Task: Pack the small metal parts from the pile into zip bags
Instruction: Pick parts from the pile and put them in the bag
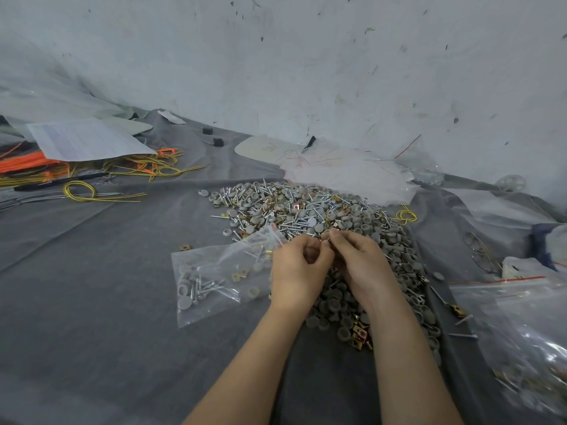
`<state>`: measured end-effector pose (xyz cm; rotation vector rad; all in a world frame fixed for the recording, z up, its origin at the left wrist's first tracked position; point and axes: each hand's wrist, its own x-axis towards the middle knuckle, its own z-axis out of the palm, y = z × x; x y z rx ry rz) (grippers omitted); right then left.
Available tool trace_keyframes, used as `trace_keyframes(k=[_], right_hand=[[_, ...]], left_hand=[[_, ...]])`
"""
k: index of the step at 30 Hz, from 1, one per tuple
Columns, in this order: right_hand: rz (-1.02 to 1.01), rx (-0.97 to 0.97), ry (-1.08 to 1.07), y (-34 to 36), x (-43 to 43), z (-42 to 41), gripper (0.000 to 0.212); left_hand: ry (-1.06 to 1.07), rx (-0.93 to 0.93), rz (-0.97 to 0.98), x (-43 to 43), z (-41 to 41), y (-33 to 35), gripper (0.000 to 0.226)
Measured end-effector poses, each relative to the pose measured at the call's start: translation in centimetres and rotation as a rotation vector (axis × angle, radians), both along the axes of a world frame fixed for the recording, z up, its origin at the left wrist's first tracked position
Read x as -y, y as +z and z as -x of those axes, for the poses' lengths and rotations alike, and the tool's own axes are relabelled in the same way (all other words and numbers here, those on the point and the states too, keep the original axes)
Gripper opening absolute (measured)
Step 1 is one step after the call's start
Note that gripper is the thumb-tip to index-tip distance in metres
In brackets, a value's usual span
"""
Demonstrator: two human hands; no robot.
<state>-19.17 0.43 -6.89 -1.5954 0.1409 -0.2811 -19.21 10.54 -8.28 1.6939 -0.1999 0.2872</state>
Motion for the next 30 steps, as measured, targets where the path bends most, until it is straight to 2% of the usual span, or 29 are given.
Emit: trace_keyframes(k=[6,10,17,20,26,30], right_hand=[[-0.118,-0.028,0.008,0.1,-0.1,0.0,0.030],[0.190,0.079,-0.097,0.0,-0.6,0.0,0.023],[0.426,0.220,-0.158,0.2,-1.0,0.3,0.014],[0.314,0.239,-0.097,0.4,-0.6,0.4,0.018],[0.111,0.130,-0.012,-0.1,0.1,0.1,0.023],[0.027,0.099,-0.034,-0.2,0.2,-0.1,0.017]], left_hand=[[0.002,0.030,-0.036,0.0,0.2,0.1,0.020],[0.041,0.013,-0.023,0.0,0.0,0.1,0.030],[0.035,-0.013,0.070,0.0,-0.1,0.1,0.035],[-0.023,-0.021,0.137,0.0,0.0,0.1,0.030],[-0.073,-0.028,0.186,0.1,-0.1,0.1,0.025],[-0.091,-0.056,0.205,0.1,-0.2,0.1,0.023]])
